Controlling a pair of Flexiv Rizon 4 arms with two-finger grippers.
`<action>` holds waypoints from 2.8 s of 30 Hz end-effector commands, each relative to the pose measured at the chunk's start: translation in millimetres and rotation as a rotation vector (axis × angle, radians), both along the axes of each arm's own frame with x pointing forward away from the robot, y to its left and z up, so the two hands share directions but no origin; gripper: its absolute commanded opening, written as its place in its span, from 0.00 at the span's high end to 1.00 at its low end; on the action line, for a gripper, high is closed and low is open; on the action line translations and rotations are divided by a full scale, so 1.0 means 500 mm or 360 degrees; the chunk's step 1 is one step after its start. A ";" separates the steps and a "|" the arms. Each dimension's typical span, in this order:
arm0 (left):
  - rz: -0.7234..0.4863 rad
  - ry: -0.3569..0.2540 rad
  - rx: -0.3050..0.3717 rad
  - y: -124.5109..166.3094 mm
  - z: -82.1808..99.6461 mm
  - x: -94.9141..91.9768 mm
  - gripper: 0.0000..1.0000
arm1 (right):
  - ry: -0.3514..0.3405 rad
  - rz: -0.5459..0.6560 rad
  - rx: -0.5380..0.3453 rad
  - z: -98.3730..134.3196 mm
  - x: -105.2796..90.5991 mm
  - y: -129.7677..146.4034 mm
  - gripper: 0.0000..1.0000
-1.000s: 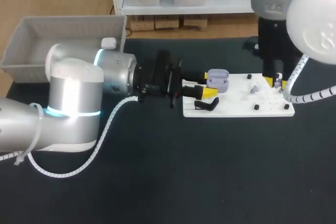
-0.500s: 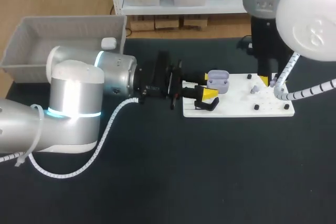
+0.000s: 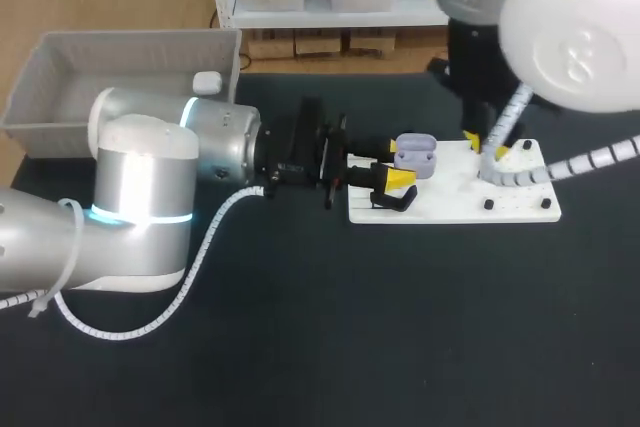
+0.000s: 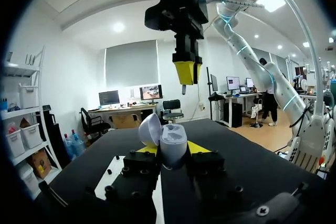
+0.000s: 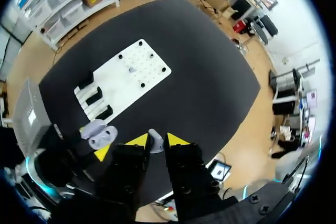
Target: Pick up each earbud case from the left stands, insert the matching earbuds, close the lid, and place the case in the box.
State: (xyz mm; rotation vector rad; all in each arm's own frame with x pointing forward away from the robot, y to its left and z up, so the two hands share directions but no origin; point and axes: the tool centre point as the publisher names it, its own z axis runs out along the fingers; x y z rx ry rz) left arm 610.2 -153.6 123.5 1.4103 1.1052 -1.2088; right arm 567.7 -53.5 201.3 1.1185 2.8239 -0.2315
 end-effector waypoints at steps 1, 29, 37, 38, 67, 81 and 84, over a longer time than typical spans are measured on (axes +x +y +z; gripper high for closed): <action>0.0011 -0.0005 -0.0004 0.000 -0.001 -0.003 1.00 | 0.0039 -0.0226 -0.0037 0.018 0.006 0.020 1.00; 0.0011 -0.0005 -0.0004 0.000 -0.001 -0.003 1.00 | 0.0150 -0.0506 0.0024 0.002 0.027 0.048 1.00; 0.0011 -0.0005 -0.0004 0.000 -0.001 -0.003 1.00 | 0.0184 -0.0581 -0.0013 -0.012 0.039 0.067 1.00; 0.0011 -0.0005 -0.0004 0.000 -0.001 -0.003 1.00 | 0.0183 -0.0588 -0.0008 -0.012 0.041 0.070 1.00; 0.0011 -0.0005 -0.0004 0.000 -0.001 -0.003 1.00 | 0.0245 -0.0535 0.0022 -0.044 0.061 0.121 1.00; 0.0011 -0.0005 -0.0004 0.000 -0.001 -0.003 1.00 | 0.0287 -0.0546 0.0041 -0.060 0.068 0.122 1.00; 0.0011 -0.0005 -0.0004 0.000 -0.001 -0.003 1.00 | 0.0291 -0.0544 0.0044 -0.063 0.069 0.125 1.00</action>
